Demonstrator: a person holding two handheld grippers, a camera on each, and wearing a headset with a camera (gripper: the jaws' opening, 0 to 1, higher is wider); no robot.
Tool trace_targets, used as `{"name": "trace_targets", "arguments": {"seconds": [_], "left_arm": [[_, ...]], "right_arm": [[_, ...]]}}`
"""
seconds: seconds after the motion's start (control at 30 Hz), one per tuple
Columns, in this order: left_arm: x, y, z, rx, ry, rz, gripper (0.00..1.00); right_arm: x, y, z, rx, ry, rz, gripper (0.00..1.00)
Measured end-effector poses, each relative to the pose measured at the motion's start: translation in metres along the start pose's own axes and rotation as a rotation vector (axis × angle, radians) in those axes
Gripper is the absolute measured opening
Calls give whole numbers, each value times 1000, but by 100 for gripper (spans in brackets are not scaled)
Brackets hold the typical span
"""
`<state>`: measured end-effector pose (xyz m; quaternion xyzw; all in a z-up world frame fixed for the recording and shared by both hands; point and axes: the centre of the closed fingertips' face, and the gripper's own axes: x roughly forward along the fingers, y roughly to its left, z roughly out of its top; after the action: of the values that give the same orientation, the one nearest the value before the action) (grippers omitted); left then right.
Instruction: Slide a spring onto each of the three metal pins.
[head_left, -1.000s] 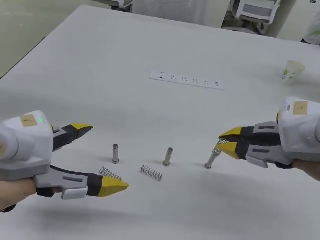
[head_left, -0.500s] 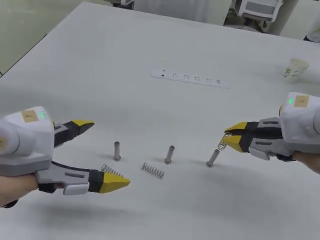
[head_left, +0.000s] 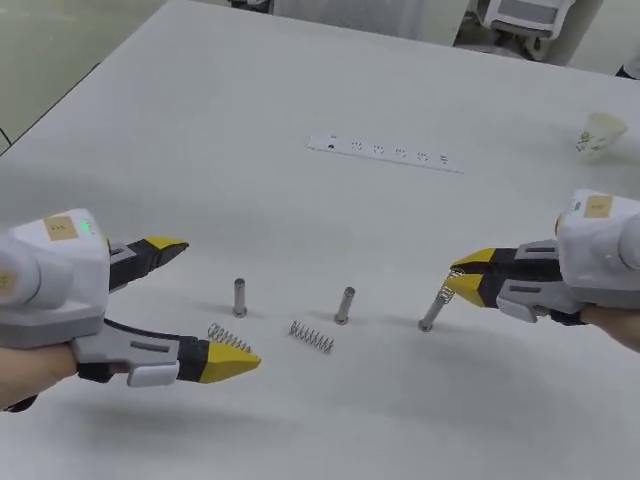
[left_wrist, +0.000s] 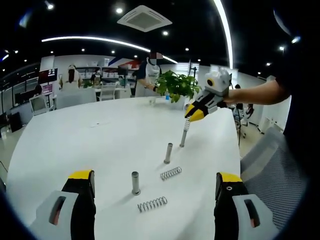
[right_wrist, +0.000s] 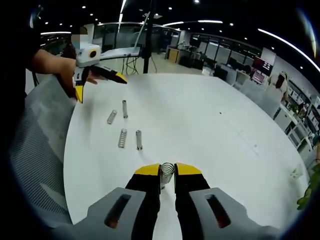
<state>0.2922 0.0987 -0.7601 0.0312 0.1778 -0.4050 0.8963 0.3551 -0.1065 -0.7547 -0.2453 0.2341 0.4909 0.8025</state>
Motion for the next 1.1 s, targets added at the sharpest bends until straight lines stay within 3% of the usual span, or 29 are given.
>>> {"name": "trace_targets", "arguments": {"seconds": [0.6,1.1], "left_arm": [[1,-2,-4,-4,15,-5,98],[2,-3,-5,-4,19,-12,98]], "right_arm": [[25,2,-32,64,49,10,7],[28,9,-50,60,96,20,8]]}}
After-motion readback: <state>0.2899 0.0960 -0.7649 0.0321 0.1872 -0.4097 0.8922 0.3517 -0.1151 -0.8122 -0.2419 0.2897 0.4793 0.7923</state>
